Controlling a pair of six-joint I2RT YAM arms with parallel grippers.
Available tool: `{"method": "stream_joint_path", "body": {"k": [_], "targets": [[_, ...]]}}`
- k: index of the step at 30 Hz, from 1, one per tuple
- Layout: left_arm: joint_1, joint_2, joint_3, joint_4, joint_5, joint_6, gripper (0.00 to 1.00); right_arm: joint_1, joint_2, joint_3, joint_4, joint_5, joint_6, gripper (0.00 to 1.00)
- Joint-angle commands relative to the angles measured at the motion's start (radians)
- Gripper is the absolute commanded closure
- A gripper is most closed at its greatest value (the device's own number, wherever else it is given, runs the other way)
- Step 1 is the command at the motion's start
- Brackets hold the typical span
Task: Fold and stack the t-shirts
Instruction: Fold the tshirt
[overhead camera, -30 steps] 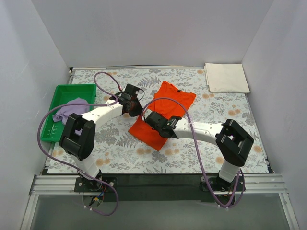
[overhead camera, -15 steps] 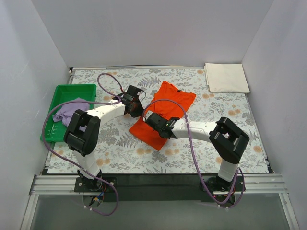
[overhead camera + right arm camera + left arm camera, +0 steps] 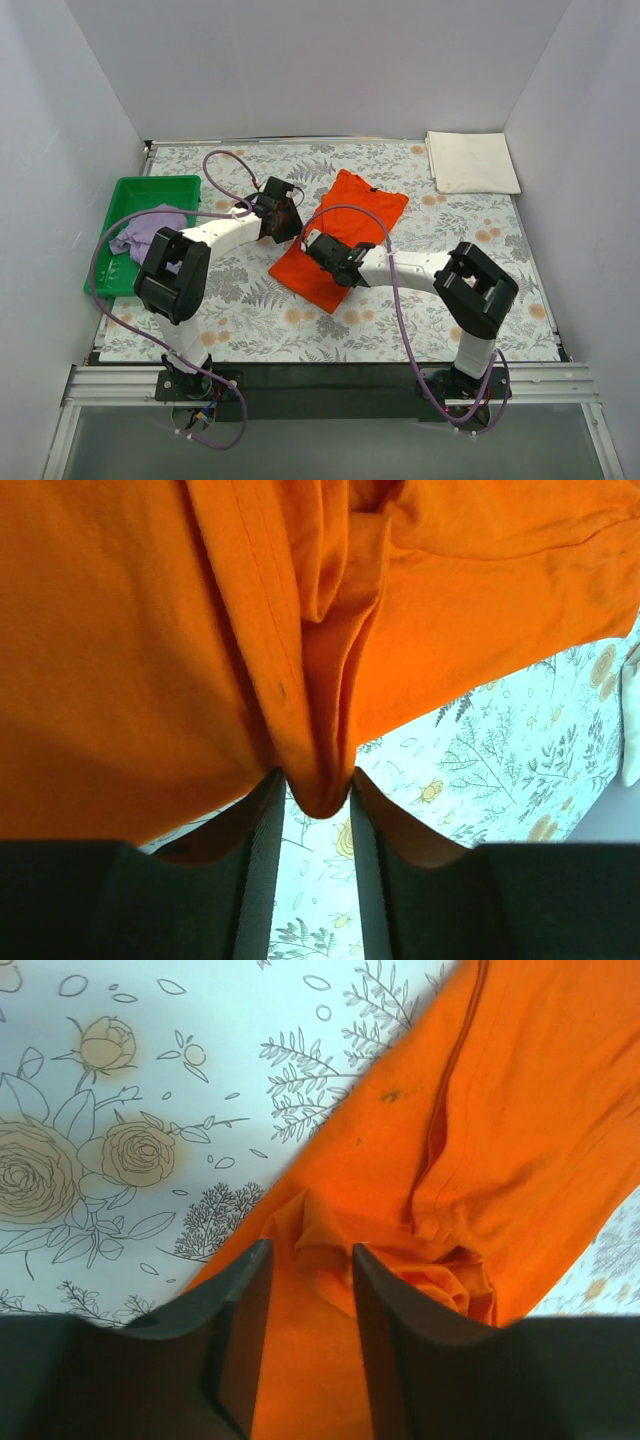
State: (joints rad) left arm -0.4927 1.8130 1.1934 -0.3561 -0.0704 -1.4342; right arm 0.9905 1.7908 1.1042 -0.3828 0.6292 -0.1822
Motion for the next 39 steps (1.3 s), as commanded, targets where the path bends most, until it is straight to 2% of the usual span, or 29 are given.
{"method": "stream_joint_path", "body": {"k": [1,3,7,12,13,15,20,25,30,35,39], "targets": [[0.014,-0.03,0.038,0.026,-0.048,0.024,0.62,-0.026,-0.025,0.003,0.001,0.014,0.024,0.66],[0.02,-0.047,0.048,0.025,-0.052,0.04,0.48,-0.052,-0.042,0.008,-0.007,0.001,0.044,0.64],[0.019,-0.119,0.038,0.014,-0.074,0.081,0.32,-0.081,-0.1,0.037,-0.031,-0.048,0.081,0.64],[0.019,-0.278,-0.069,0.006,-0.06,0.121,0.28,-0.087,-0.16,0.078,-0.047,-0.153,0.125,0.64],[0.019,-0.3,-0.116,0.003,-0.058,0.124,0.29,-0.089,-0.174,0.088,-0.045,-0.224,0.128,0.64],[0.02,-0.358,-0.159,0.002,-0.045,0.13,0.32,-0.087,-0.179,0.112,-0.034,-0.291,0.133,0.64],[0.019,-0.366,-0.256,0.008,0.012,0.144,0.54,-0.09,-0.133,0.149,0.016,-0.469,0.151,0.69],[0.019,-0.287,-0.265,0.043,0.058,0.178,0.59,-0.122,-0.03,0.163,0.065,-0.517,0.176,0.71],[0.02,-0.19,-0.279,0.049,0.115,0.186,0.65,-0.225,-0.01,0.071,0.145,-0.569,0.256,0.73],[0.013,-0.199,-0.362,0.046,0.226,0.074,0.69,-0.326,-0.024,-0.009,0.176,-0.609,0.254,0.73],[-0.055,-0.25,-0.448,0.049,0.267,-0.113,0.72,-0.397,-0.002,-0.007,0.177,-0.618,0.227,0.73]]}}
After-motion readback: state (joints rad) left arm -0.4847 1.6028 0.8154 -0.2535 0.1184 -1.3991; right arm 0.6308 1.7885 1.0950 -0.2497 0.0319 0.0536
